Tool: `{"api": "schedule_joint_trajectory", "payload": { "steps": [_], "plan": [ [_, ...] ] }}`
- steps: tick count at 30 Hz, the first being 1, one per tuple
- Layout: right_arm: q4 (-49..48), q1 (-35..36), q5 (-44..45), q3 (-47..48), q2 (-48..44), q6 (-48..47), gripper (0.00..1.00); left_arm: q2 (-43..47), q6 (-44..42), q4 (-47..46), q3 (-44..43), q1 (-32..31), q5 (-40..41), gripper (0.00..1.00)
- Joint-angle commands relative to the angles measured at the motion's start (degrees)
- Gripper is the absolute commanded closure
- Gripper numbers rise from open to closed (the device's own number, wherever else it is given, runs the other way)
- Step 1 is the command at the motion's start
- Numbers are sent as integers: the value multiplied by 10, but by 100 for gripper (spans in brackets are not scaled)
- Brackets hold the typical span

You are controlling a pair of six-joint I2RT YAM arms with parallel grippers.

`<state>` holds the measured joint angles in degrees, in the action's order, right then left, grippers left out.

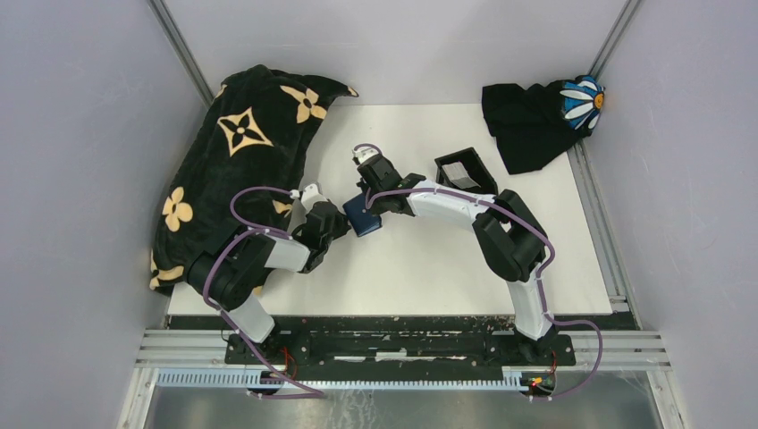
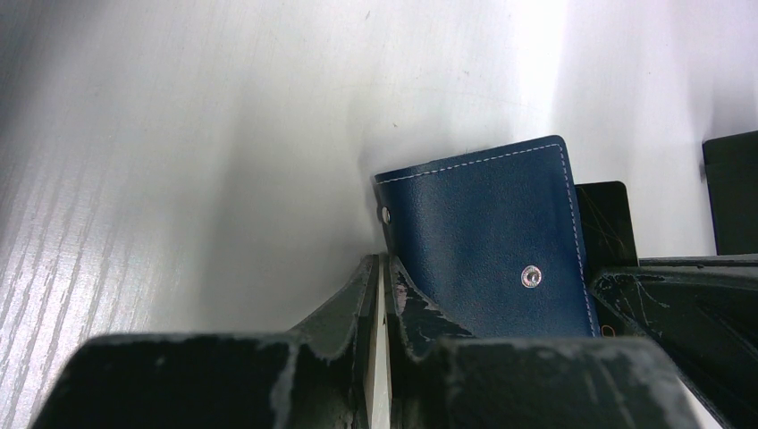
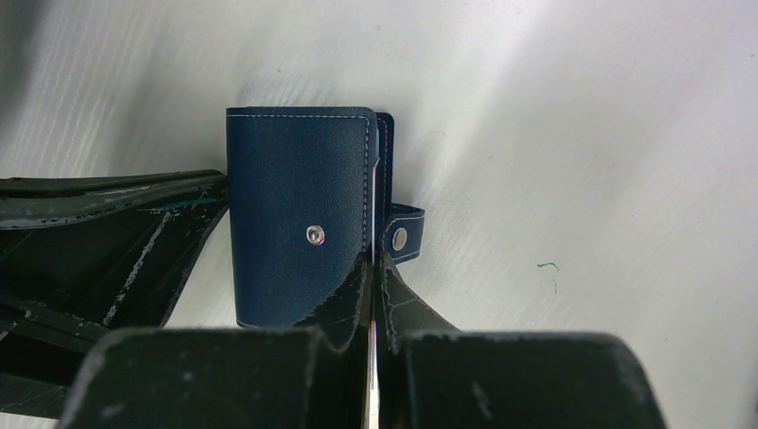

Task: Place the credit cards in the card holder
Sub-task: Open the card holder at the center of the board.

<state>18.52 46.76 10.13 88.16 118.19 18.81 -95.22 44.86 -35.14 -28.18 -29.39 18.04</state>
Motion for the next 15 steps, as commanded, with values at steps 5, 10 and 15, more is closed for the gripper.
{"api": "schedule_joint_trajectory", "payload": {
  "steps": [5,10,15],
  "plan": [
    [-15,3,-13,28,-33,8,99,-21,-3,69,9,-9,-7,87],
    [-13,3,-10,31,-33,9,99,-19,-4,71,9,-9,-7,87],
    [-18,2,-7,26,-37,16,99,-18,-4,71,9,-9,-7,87]
  ]
}}
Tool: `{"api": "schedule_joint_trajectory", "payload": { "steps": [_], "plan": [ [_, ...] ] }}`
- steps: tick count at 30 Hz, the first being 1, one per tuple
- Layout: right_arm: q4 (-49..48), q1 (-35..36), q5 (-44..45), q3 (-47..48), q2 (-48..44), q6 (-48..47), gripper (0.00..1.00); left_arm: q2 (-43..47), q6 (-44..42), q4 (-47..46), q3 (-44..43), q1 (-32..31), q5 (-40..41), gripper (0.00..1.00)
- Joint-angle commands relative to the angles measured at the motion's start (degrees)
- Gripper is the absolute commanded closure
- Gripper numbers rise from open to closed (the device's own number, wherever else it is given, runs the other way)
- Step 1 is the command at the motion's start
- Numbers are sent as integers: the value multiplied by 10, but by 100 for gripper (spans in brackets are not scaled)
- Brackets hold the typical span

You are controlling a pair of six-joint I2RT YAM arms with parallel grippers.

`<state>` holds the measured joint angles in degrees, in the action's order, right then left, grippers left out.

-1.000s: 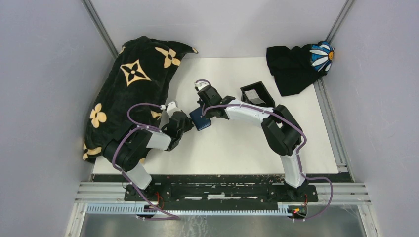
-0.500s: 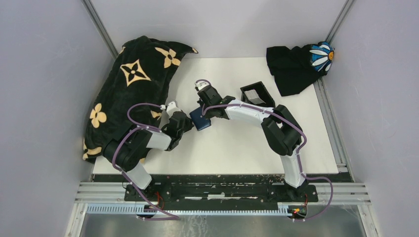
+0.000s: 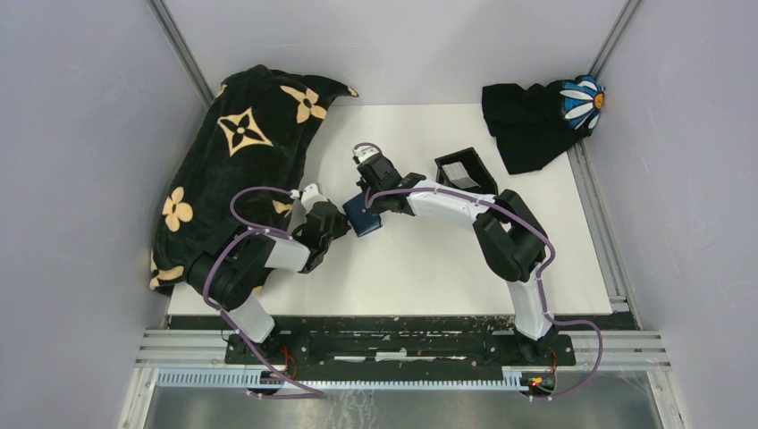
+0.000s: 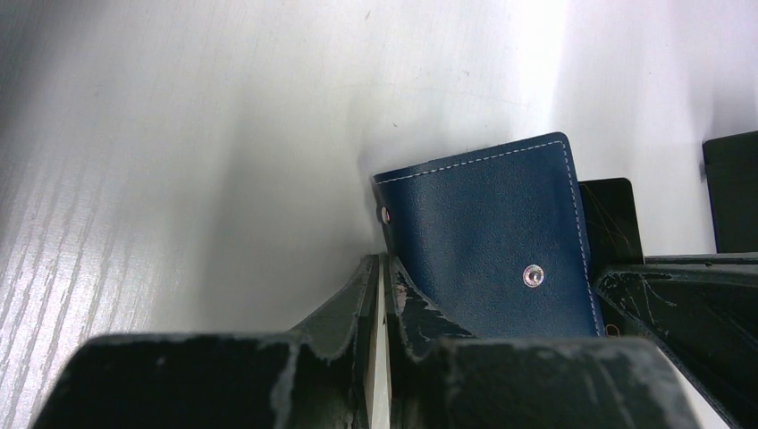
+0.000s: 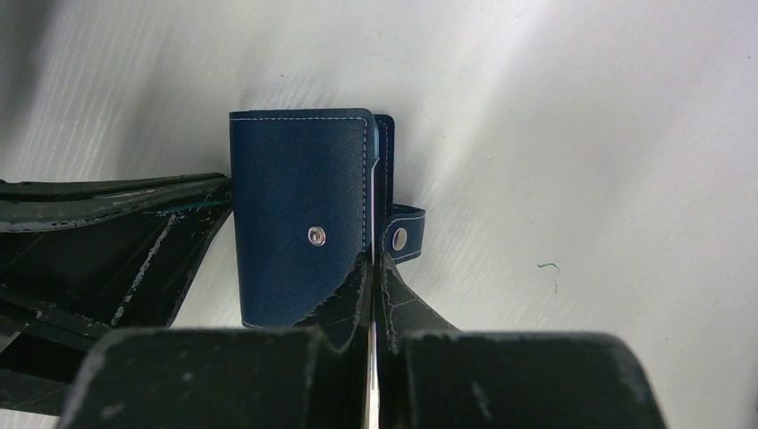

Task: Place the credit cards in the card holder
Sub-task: Open the card holder at the center of the board.

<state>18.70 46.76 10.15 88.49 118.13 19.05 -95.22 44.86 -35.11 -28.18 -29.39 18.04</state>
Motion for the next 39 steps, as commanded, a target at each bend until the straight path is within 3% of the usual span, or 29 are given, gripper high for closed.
{"api": "schedule_joint_trajectory", "payload": {
  "steps": [1,39],
  "plan": [
    [-20,2,-6,22,-37,15,99,-18,-4,72,9,-9,-7,87],
    [-16,-2,-4,20,-48,14,99,-22,0,71,17,-14,-2,87]
  ]
}}
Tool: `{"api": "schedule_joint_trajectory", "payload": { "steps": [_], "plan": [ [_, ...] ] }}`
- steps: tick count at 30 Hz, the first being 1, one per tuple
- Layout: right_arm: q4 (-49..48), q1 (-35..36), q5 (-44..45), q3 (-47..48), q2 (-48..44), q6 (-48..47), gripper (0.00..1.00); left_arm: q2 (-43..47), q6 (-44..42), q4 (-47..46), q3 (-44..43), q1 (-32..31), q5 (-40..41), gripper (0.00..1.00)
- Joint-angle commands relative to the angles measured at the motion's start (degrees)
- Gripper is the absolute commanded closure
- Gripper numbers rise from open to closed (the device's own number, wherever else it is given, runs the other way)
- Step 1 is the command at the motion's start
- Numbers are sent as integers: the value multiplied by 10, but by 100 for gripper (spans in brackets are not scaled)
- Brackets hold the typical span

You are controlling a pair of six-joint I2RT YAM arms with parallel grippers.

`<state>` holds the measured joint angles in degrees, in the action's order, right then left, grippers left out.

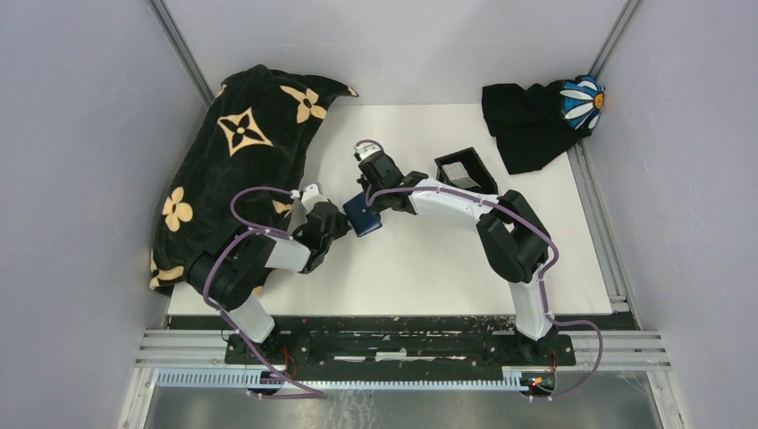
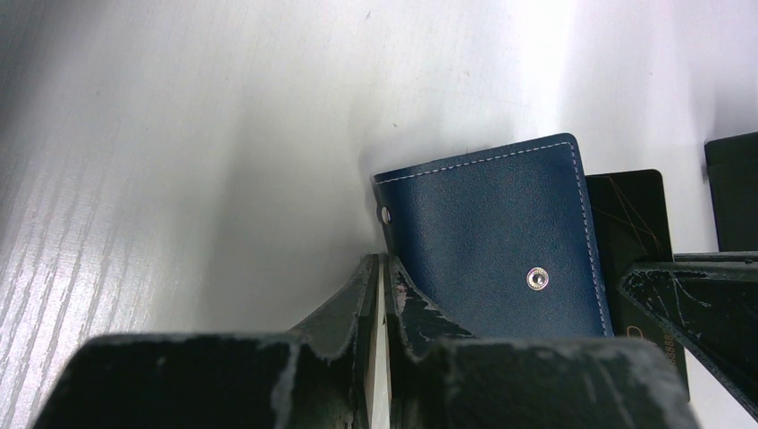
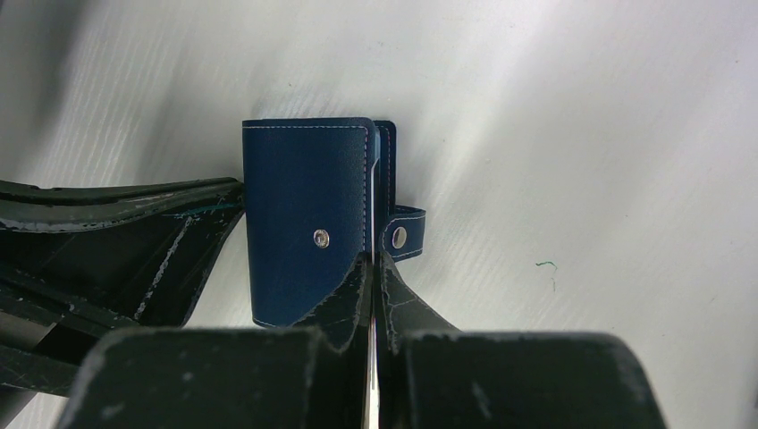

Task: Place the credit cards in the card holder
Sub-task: Open the card holder at the center of the board.

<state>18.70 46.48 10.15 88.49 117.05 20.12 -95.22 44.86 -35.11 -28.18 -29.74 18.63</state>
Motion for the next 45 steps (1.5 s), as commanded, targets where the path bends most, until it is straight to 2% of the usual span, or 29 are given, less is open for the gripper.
{"api": "schedule_joint_trajectory", "payload": {
  "steps": [1,17,45],
  "plan": [
    [-16,0,-4,20,-38,4,99,-22,0,71,17,-11,-7,87],
    [-14,0,5,21,-39,1,99,-21,1,71,18,-12,-6,87],
    [-40,-5,-36,-6,-59,44,99,-17,-6,73,22,-12,-2,87]
  ]
}}
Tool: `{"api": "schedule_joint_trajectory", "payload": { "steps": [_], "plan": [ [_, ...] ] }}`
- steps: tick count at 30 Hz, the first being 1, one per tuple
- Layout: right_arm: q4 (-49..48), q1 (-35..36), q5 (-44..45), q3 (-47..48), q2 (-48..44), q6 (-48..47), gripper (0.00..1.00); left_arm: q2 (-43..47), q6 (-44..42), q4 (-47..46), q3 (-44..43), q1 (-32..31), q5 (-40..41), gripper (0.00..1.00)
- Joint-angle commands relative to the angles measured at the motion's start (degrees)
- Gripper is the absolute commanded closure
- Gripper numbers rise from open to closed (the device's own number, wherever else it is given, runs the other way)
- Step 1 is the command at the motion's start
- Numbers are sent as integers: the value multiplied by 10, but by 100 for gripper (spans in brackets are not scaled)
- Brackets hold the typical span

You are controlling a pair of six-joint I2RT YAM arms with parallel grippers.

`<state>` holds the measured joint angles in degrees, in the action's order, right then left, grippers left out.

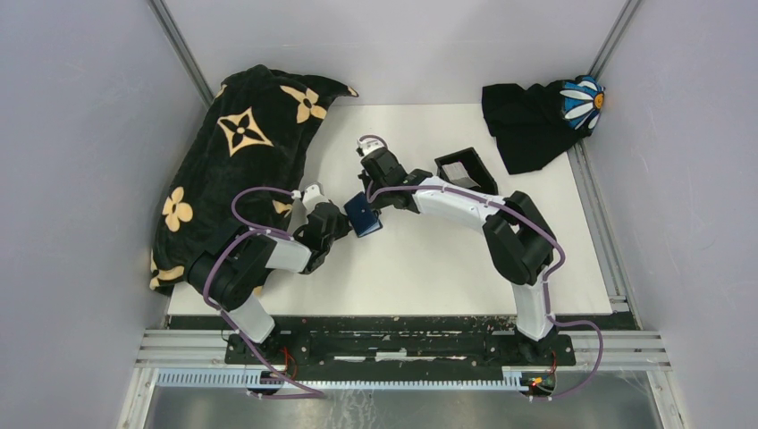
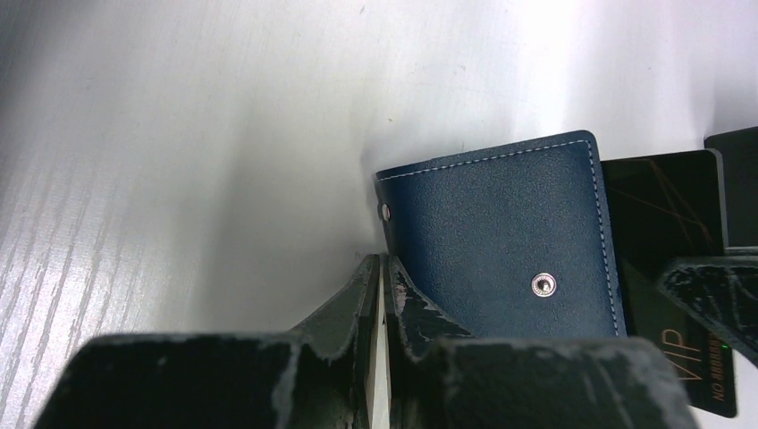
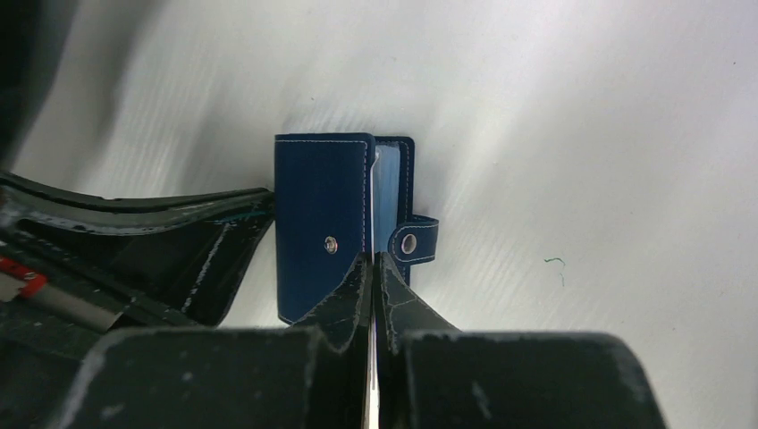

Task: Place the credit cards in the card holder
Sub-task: Open the card holder at the center of the board.

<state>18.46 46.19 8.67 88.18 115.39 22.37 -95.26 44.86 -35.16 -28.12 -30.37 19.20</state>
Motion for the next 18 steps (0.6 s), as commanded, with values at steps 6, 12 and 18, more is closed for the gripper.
{"api": "schedule_joint_trajectory", "payload": {
  "steps": [6,12,18],
  "plan": [
    [-50,-6,-39,-17,-45,40,99,-18,-4,73,23,-6,-10,87],
    [-71,-8,-55,-38,-41,59,99,-15,-2,69,31,-6,-10,87],
    [-95,-8,-70,-56,-44,84,99,-13,-1,67,39,-6,-10,87]
  ]
}}
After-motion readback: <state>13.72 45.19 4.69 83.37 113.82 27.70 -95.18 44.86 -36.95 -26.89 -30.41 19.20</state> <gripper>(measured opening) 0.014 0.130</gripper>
